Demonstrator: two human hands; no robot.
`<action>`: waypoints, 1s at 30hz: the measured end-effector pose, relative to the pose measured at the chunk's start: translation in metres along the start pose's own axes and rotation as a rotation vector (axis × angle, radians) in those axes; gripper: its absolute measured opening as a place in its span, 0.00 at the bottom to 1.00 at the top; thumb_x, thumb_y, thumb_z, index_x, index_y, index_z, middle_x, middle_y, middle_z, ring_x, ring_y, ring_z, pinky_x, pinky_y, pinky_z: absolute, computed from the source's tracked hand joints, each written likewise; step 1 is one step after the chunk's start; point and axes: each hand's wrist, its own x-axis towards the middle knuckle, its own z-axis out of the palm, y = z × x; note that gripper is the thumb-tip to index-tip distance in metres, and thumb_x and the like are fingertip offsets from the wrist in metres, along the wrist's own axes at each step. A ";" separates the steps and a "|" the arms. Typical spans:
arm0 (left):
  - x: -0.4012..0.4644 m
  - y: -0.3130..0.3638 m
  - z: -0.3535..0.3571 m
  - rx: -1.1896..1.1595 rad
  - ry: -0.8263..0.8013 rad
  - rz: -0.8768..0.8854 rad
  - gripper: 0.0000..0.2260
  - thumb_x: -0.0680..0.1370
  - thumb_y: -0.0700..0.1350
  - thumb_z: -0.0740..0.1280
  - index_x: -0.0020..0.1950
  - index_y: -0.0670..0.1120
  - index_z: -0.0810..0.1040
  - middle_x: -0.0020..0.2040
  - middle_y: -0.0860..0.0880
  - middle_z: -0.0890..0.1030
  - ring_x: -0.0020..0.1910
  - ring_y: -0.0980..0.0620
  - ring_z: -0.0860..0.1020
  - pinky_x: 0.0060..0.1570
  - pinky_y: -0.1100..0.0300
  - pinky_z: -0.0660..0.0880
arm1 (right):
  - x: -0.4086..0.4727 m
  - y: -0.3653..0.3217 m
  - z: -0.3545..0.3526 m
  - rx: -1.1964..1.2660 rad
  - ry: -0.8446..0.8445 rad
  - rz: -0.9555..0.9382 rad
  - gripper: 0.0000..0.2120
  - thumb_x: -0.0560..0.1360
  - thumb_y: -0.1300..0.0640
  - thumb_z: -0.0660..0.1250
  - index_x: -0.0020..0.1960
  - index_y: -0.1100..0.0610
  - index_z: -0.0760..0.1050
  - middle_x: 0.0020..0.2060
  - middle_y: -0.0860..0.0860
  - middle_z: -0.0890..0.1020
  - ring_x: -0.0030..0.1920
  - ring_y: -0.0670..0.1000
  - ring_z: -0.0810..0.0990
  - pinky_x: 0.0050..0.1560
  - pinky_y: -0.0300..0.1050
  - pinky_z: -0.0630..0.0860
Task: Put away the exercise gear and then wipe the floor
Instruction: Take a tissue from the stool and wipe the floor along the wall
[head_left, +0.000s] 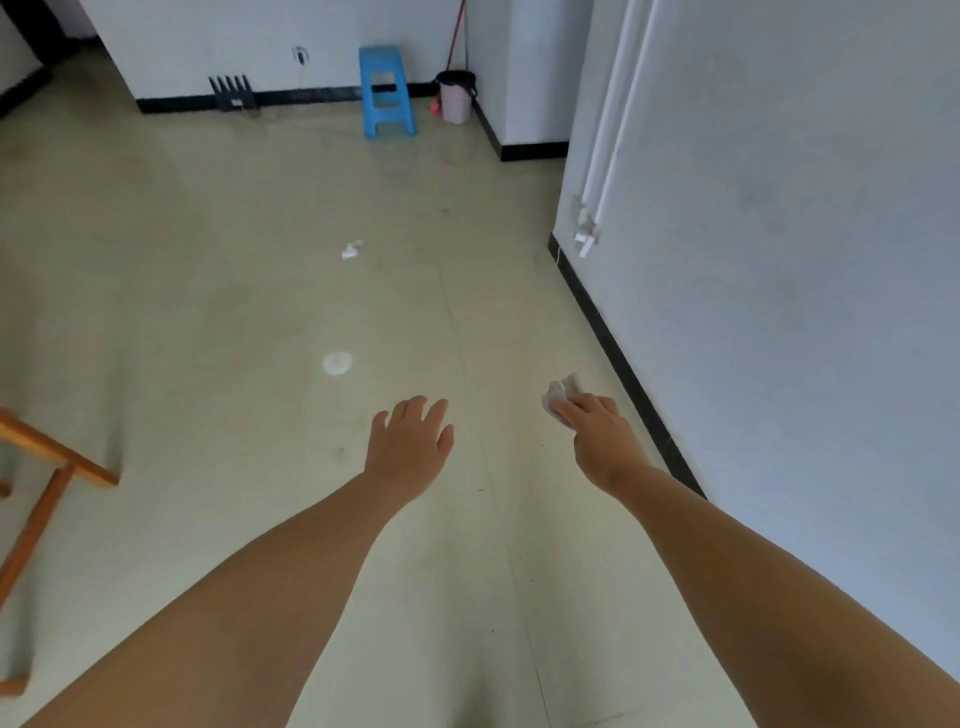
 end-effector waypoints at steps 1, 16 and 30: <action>0.011 -0.011 -0.004 -0.008 0.011 -0.025 0.20 0.82 0.52 0.50 0.73 0.51 0.61 0.72 0.47 0.65 0.70 0.48 0.63 0.69 0.49 0.59 | 0.018 -0.007 -0.001 -0.006 -0.004 -0.022 0.31 0.74 0.72 0.56 0.72 0.49 0.62 0.69 0.51 0.68 0.65 0.56 0.65 0.60 0.51 0.71; 0.302 -0.107 -0.040 -0.035 0.067 -0.146 0.20 0.82 0.52 0.50 0.74 0.51 0.60 0.72 0.48 0.64 0.70 0.50 0.63 0.70 0.50 0.59 | 0.369 -0.037 -0.017 -0.049 -0.020 -0.294 0.32 0.73 0.73 0.55 0.72 0.49 0.64 0.73 0.51 0.63 0.67 0.56 0.65 0.61 0.50 0.71; 0.570 -0.340 -0.061 -0.015 0.026 -0.351 0.22 0.82 0.53 0.49 0.76 0.51 0.55 0.73 0.48 0.63 0.71 0.49 0.62 0.70 0.50 0.58 | 0.739 -0.147 0.012 -0.073 -0.139 -0.489 0.35 0.71 0.74 0.53 0.73 0.49 0.63 0.76 0.48 0.56 0.71 0.56 0.60 0.63 0.50 0.70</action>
